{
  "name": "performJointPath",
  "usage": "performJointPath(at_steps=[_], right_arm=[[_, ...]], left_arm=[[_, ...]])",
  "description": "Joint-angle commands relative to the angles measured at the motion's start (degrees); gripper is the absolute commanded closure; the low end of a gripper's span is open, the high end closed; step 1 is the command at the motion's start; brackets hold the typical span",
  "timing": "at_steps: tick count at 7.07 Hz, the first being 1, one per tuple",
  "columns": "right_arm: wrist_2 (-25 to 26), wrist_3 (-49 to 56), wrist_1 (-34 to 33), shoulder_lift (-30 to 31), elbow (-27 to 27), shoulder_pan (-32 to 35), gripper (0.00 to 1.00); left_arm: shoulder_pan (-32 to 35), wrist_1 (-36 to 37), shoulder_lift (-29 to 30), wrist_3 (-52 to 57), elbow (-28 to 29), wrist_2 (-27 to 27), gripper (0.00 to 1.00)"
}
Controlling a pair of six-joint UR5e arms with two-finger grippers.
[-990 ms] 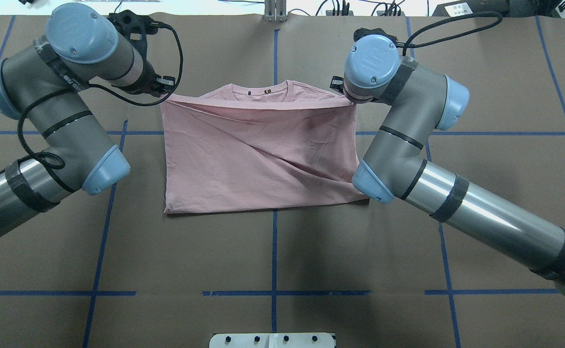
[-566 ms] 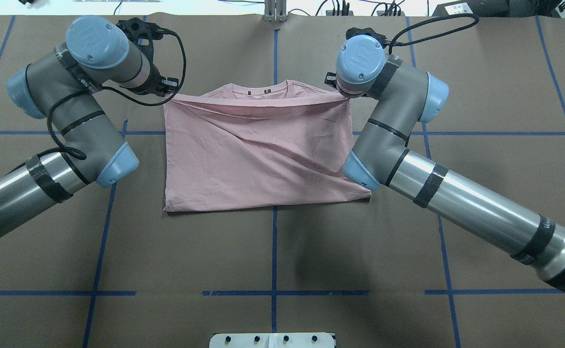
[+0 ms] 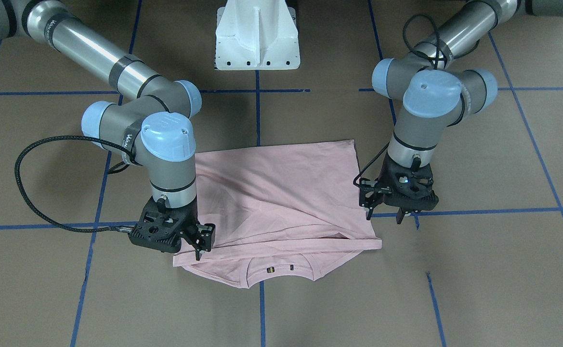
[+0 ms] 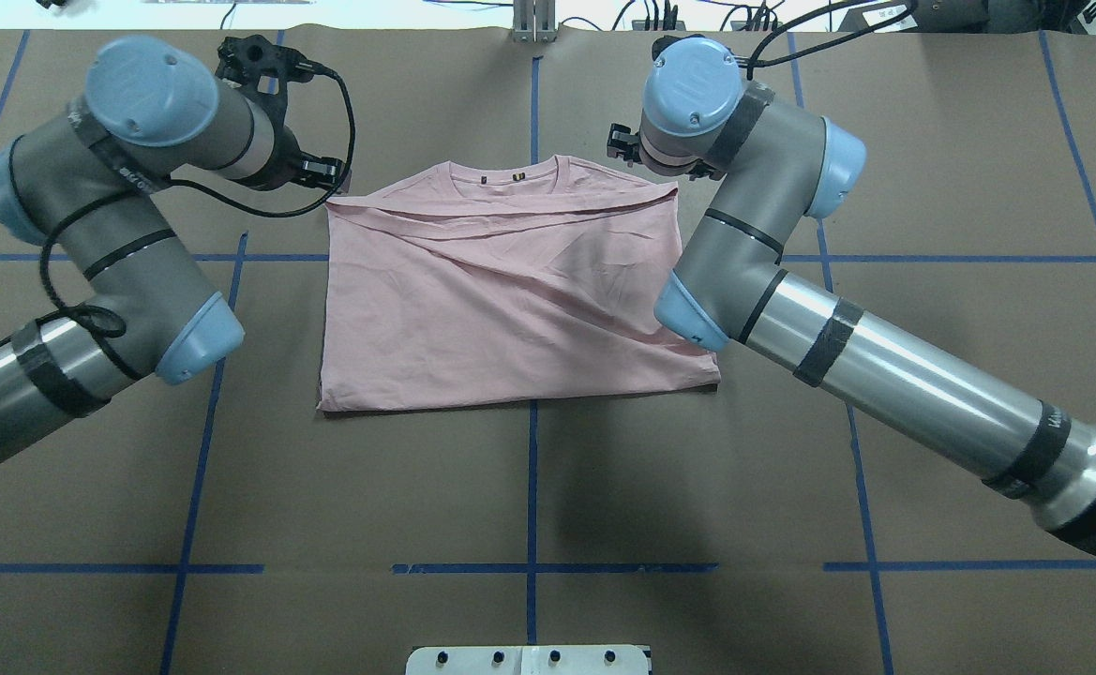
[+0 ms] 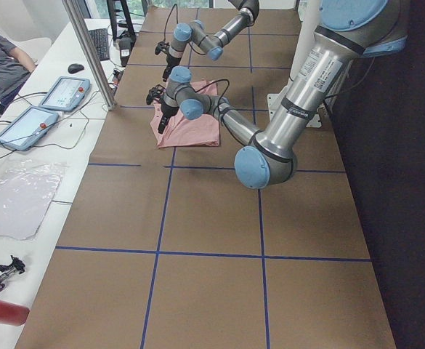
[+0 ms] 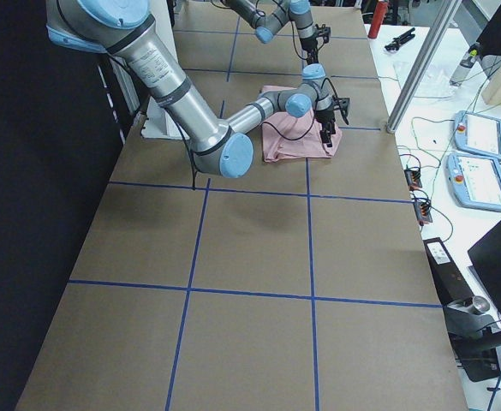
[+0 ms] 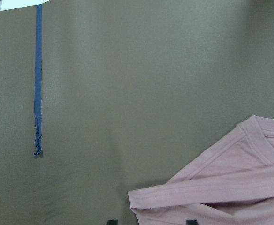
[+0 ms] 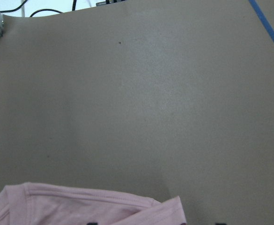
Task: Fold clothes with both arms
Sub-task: 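Release the hem near the collar and raise both grippers, then lower the left gripper to the folded shirt's side nearest it while the right arm waits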
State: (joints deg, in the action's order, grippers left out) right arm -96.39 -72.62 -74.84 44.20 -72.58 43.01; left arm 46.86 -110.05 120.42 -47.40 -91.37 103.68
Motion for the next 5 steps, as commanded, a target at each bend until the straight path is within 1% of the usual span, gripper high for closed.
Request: performJointPath(at_steps=[1,2,3,4,5], right_arm=[[-4.2,4.8,-0.1,8.4,-10.9,1.5,0.0],[-4.2,4.8,-0.3,10.0,-13.2,1.5,0.0],[-4.2,4.8,-1.7,9.9,-13.7,1.5,0.0],[-4.5,4.8,-1.8,9.9,-14.4,1.5,0.0],[-4.5,4.8,-1.8,10.1,-14.5,1.5,0.0]], left_arm=[[-3.2,-0.6,-10.2,-3.3,-12.8,2.3,0.0],[-7.3,-0.8,-13.5,-9.8,-16.1,1.6,0.0],[-12.1,-0.9,-14.0,-16.2,-15.9,-2.7,0.12],[-16.4,-1.0,-13.6,-21.3,-14.3,-6.9,0.45],[-18.8,-1.0,-13.3,-23.2,-12.7,-7.5,0.51]])
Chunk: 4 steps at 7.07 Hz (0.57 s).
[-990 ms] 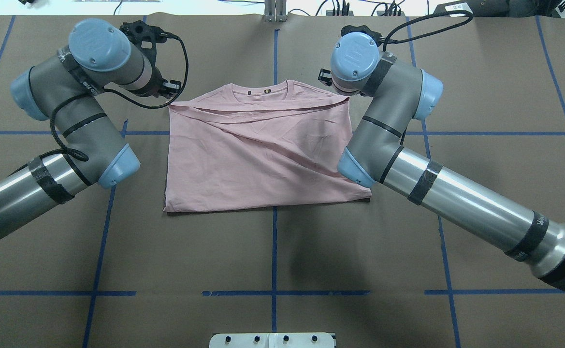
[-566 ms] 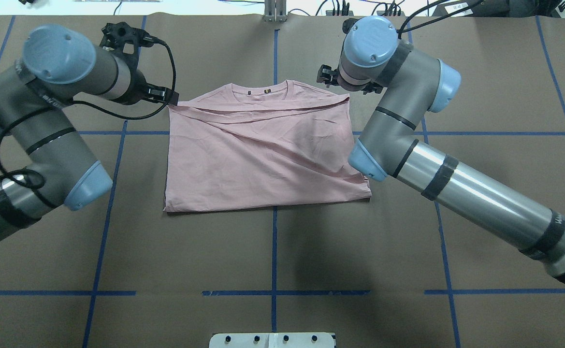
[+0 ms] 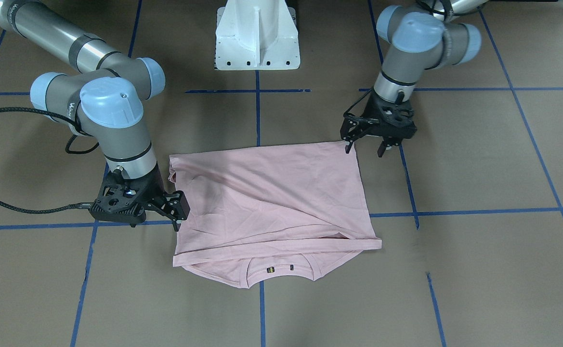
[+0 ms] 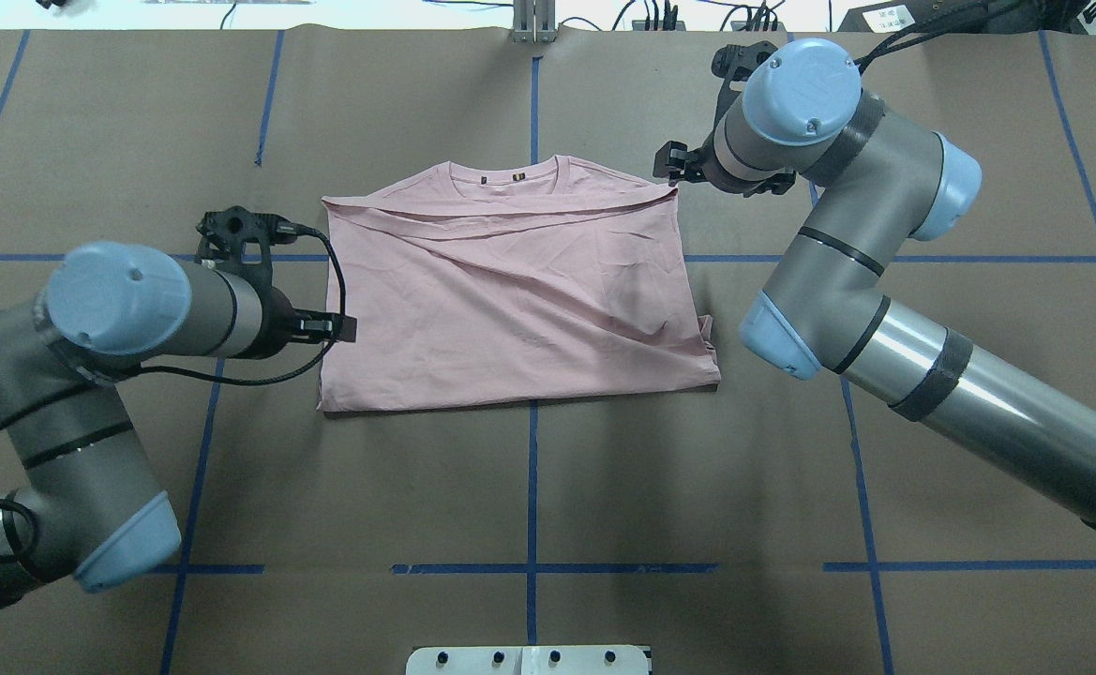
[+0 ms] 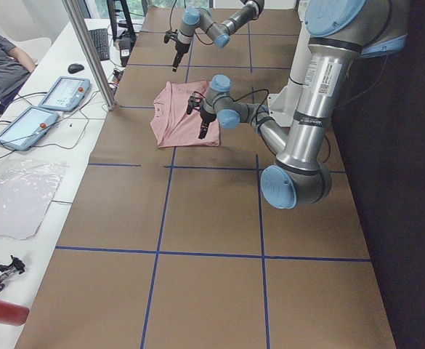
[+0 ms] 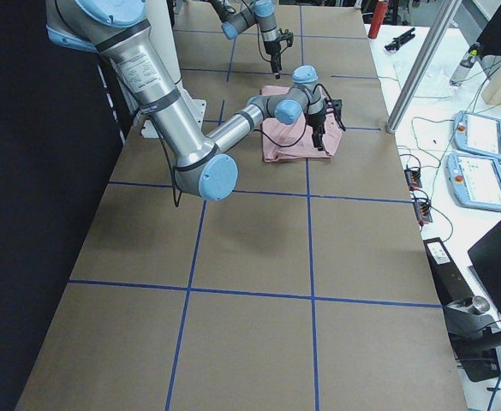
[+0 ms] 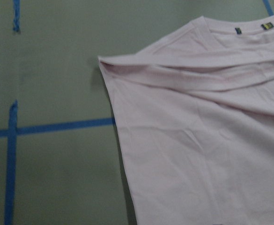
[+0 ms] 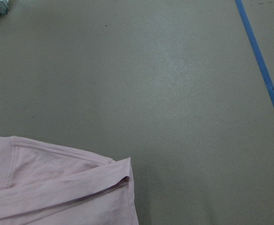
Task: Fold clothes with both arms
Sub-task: 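Lower the left gripper to the folded shirt's side nearest it while the right arm waits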
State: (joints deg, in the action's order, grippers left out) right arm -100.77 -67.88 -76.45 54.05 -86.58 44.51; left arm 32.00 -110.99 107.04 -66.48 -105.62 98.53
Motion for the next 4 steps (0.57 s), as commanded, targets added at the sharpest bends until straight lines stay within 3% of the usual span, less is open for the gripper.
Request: performJointPath(at_steps=[1,4], right_arm=[[-0.1,-0.1,-0.3,0.4,-0.5,0.0,0.0],[0.0,-0.1,-0.2,0.4,-0.8,0.1,0.0]], left_arm=[[-4.1,0.0,0.2,-3.9,2.3,-2.4,0.5],[-4.1,0.2,0.0,-3.7,2.7,-2.4,0.51]])
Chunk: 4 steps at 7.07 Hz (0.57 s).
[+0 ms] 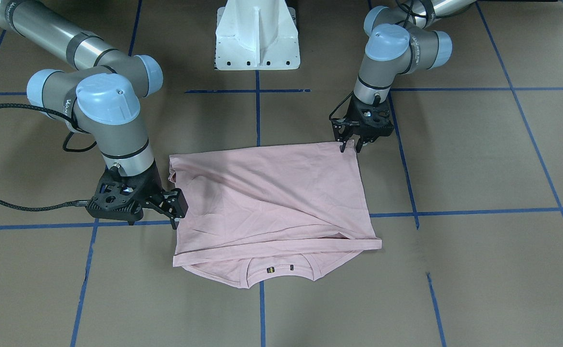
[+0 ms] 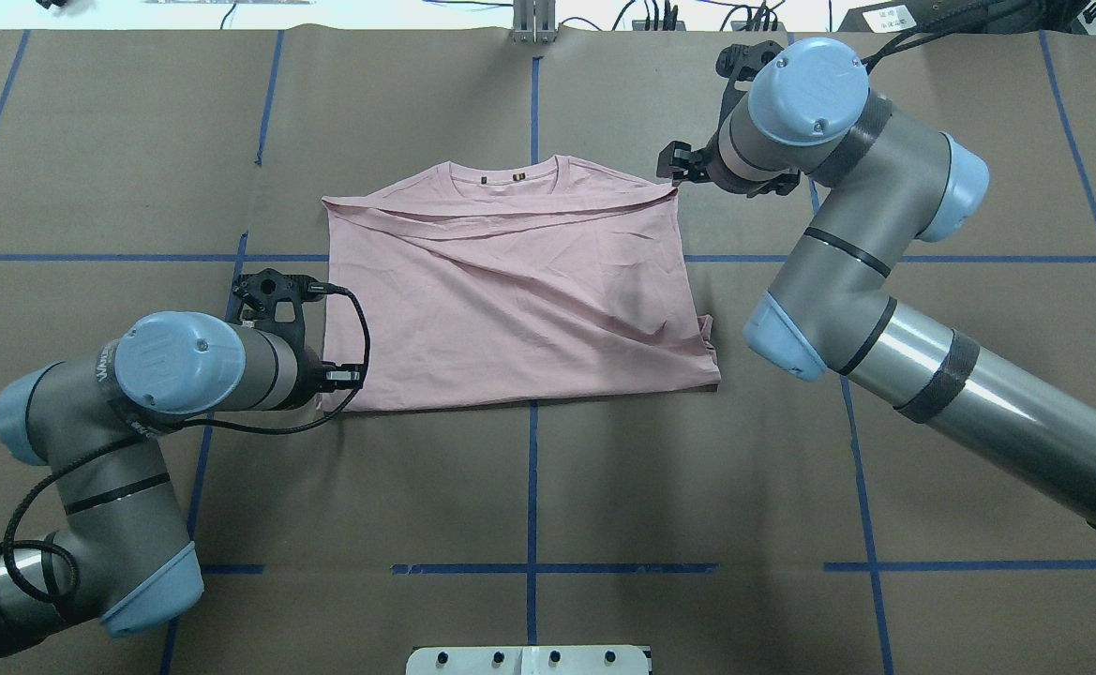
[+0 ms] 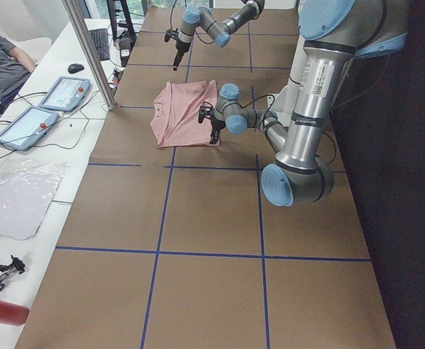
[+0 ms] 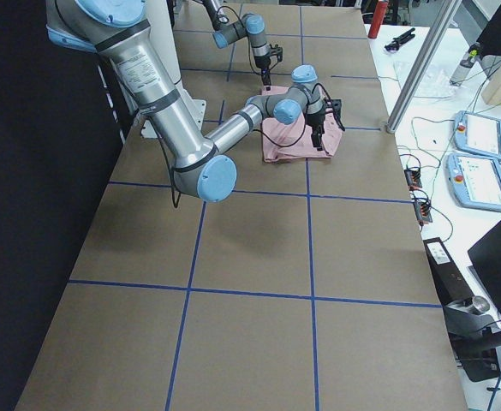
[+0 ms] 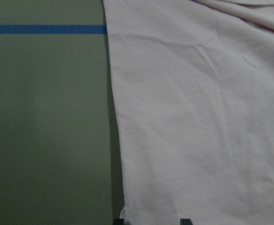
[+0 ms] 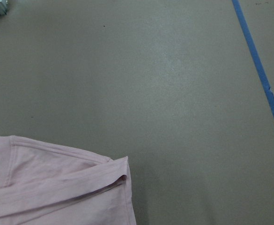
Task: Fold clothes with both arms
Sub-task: 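Lower the left gripper to the folded shirt's side nearest it while the right arm waits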
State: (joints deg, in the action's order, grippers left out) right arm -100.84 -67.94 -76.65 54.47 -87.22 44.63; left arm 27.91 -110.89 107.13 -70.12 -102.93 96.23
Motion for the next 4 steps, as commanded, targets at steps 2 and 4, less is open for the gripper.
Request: performJointPath(at_steps=[2,4], right_arm=[[0.0,0.0,-0.1,0.0,-0.1,0.0,0.0],[0.0,-0.1,-0.1,0.2,-0.1,0.0,0.0]], left_arm=[[-0.4,0.1,-0.2,-0.1,-0.1,0.0,0.98],[-0.9,0.1,-0.4,0.3,-0.9,0.0,1.0]])
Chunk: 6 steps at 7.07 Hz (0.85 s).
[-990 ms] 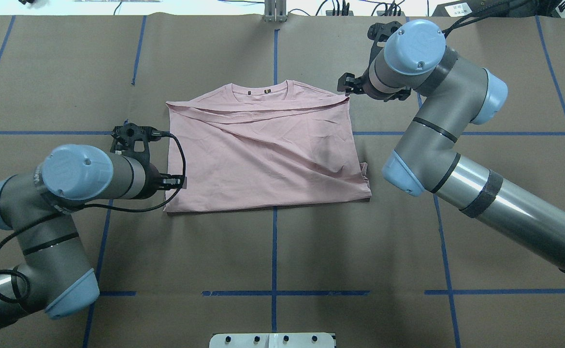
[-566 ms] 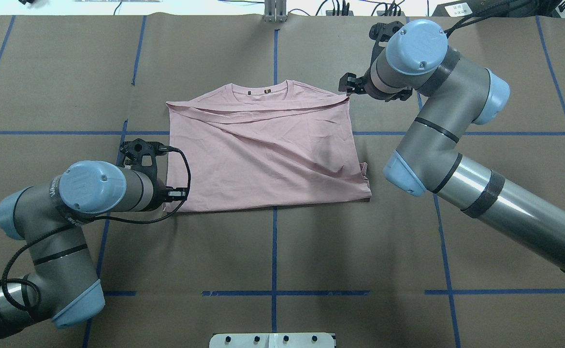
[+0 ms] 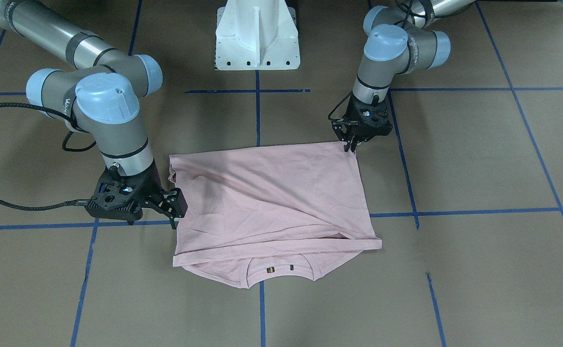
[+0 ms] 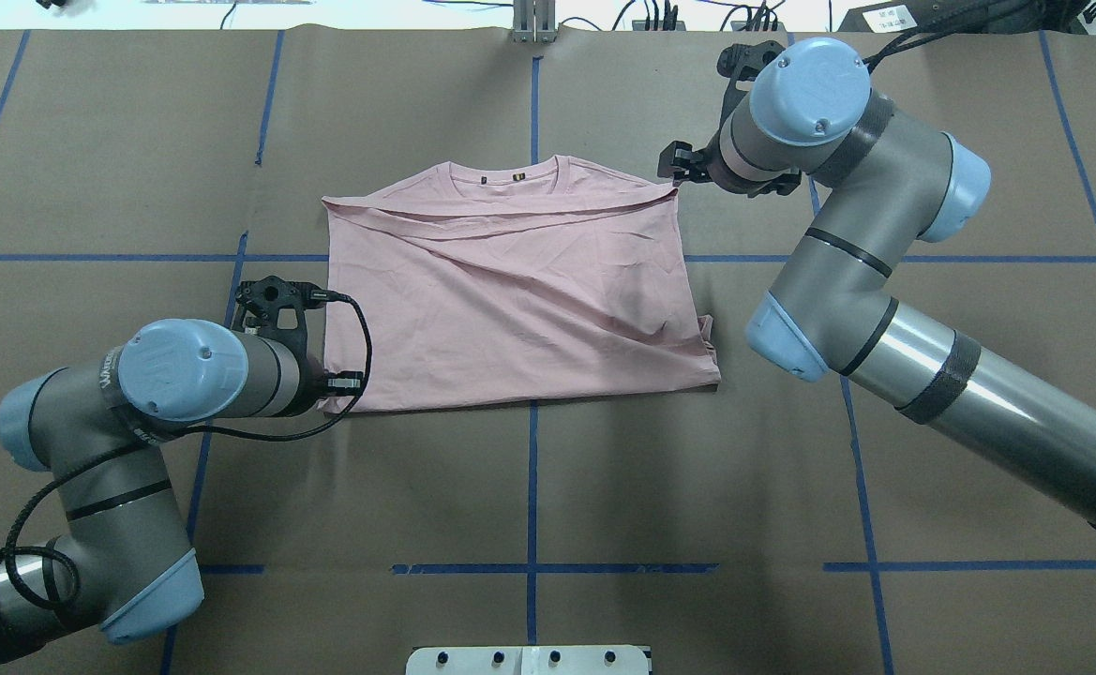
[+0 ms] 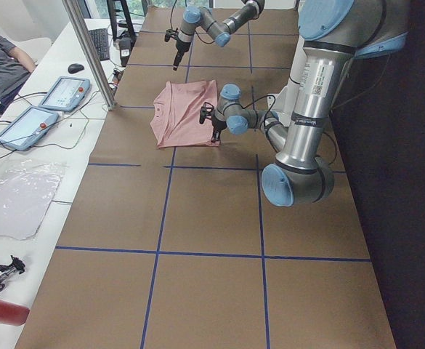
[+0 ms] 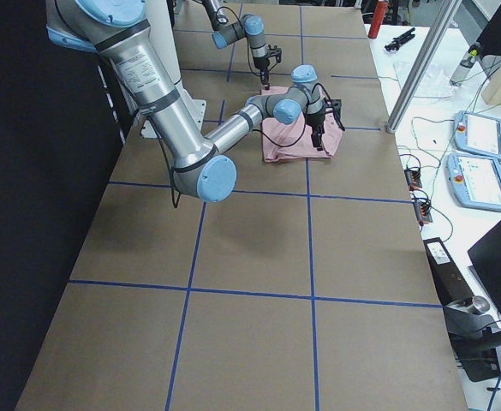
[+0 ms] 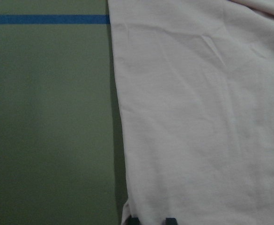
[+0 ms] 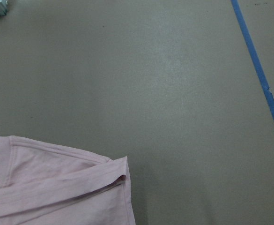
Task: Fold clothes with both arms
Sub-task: 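Lower the left gripper to the folded shirt's side nearest it while the right arm waits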
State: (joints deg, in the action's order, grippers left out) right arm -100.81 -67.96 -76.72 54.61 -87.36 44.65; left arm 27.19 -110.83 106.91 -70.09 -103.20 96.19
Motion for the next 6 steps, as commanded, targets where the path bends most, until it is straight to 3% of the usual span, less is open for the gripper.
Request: performJointPath(at_steps=[1,2,4,6], right_arm=[[0.0,-0.1,0.0,0.1,0.0,0.0,0.0],[0.1,-0.1,0.1,0.5,0.0,0.0,0.0],[0.5,-0.7,0.1,0.8,-0.1,-0.1,0.0],[0.6,-0.9,0.1,1.1,-0.1,-0.1,0.0]], left_arm=[[0.2,0.3,-0.6,3.4,-1.4,0.4,1.0],[1.2,0.3,-1.3,9.7,-1.2,-0.1,1.0],[12.2,-0.3,-0.4,24.0,4.0,0.0,1.0],[20.9,-5.8,8.2,32.9,19.7,0.0,1.0]])
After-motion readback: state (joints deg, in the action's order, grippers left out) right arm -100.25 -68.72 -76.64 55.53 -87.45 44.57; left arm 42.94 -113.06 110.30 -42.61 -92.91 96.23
